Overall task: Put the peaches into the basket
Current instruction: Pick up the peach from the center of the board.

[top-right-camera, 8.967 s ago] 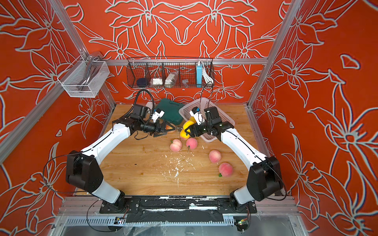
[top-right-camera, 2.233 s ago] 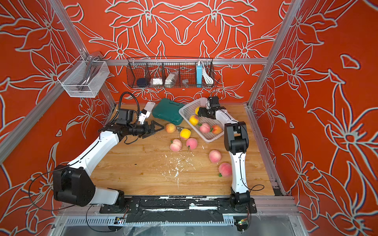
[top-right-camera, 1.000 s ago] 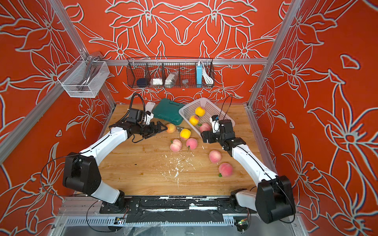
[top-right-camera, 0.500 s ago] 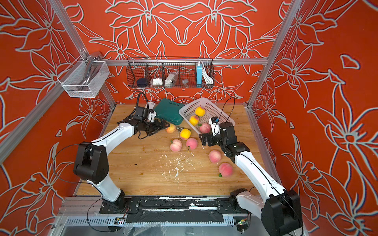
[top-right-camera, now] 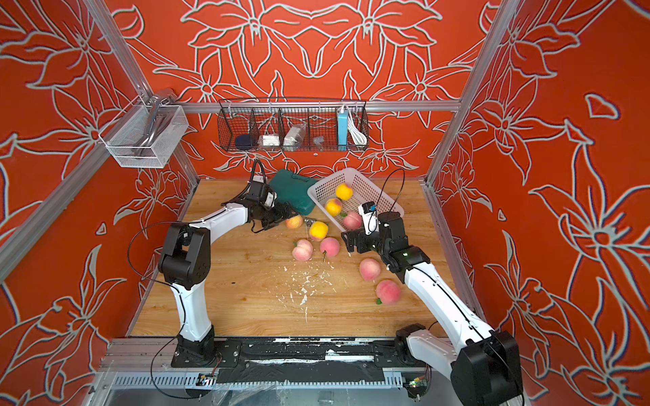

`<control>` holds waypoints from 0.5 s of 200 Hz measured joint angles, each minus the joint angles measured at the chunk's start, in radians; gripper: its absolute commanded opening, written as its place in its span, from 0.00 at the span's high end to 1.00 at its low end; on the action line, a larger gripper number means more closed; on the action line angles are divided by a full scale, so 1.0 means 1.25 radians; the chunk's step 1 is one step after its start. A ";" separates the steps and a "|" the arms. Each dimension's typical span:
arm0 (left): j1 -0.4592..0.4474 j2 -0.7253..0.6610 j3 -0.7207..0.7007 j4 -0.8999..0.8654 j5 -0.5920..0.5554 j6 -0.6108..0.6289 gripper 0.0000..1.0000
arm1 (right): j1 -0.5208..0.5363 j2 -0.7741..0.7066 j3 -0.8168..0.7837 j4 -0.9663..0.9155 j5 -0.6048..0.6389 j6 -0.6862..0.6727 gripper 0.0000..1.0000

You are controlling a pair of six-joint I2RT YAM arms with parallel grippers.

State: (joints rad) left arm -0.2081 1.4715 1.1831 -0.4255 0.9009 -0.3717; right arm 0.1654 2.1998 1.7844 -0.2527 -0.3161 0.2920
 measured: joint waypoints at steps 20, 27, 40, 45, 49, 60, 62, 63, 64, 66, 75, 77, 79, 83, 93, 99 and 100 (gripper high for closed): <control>0.001 0.000 0.000 0.000 0.000 0.000 0.03 | 0.000 0.010 0.012 0.007 -0.005 0.014 0.26; 0.002 0.000 0.000 0.000 0.000 0.000 0.03 | 0.000 0.014 0.015 0.009 -0.008 0.020 0.27; 0.004 0.000 0.000 0.001 0.000 0.000 0.03 | 0.000 0.020 0.018 0.016 -0.014 0.029 0.27; 0.005 0.000 0.000 0.001 0.000 0.000 0.03 | 0.000 0.023 0.018 0.018 -0.015 0.032 0.27; 0.005 0.001 0.000 0.001 0.000 0.000 0.03 | 0.000 0.024 0.018 0.018 -0.016 0.034 0.27; 0.007 0.002 0.000 0.001 0.000 0.000 0.03 | 0.000 0.030 0.018 0.020 -0.018 0.041 0.27; 0.007 0.002 0.000 0.001 0.000 0.000 0.03 | 0.000 0.031 0.018 0.020 -0.018 0.042 0.27; 0.007 0.002 0.000 0.001 0.000 0.000 0.03 | 0.000 0.031 0.018 0.020 -0.018 0.043 0.27; 0.007 0.002 0.000 0.001 0.000 0.000 0.03 | 0.000 0.032 0.018 0.020 -0.018 0.043 0.27; 0.008 0.002 0.000 0.001 0.000 0.000 0.03 | 0.000 0.033 0.018 0.021 -0.018 0.045 0.27; 0.008 0.003 -0.001 0.001 0.000 0.000 0.02 | 0.000 0.037 0.018 0.020 -0.018 0.049 0.27; 0.008 0.003 -0.001 0.001 0.000 0.000 0.03 | 0.000 0.038 0.018 0.021 -0.018 0.049 0.27; 0.009 0.003 -0.001 0.001 0.000 0.000 0.03 | 0.000 0.039 0.018 0.020 -0.019 0.050 0.27; 0.009 0.003 -0.001 0.001 0.000 0.000 0.03 | 0.000 0.041 0.019 0.021 -0.019 0.051 0.27; 0.009 0.003 -0.002 0.002 0.000 0.000 0.03 | 0.000 0.045 0.019 0.020 -0.019 0.054 0.27; 0.009 0.003 -0.003 0.003 0.000 0.000 0.03 | 0.000 0.048 0.022 0.019 -0.020 0.055 0.27; 0.009 0.003 -0.003 0.003 0.000 0.000 0.03 | 0.000 0.049 0.023 0.019 -0.020 0.055 0.27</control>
State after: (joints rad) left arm -0.1970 1.4750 1.1793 -0.4221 0.9009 -0.3714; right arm 0.1654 2.2604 1.8126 -0.2295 -0.3416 0.3611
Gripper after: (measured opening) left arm 0.975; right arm 0.799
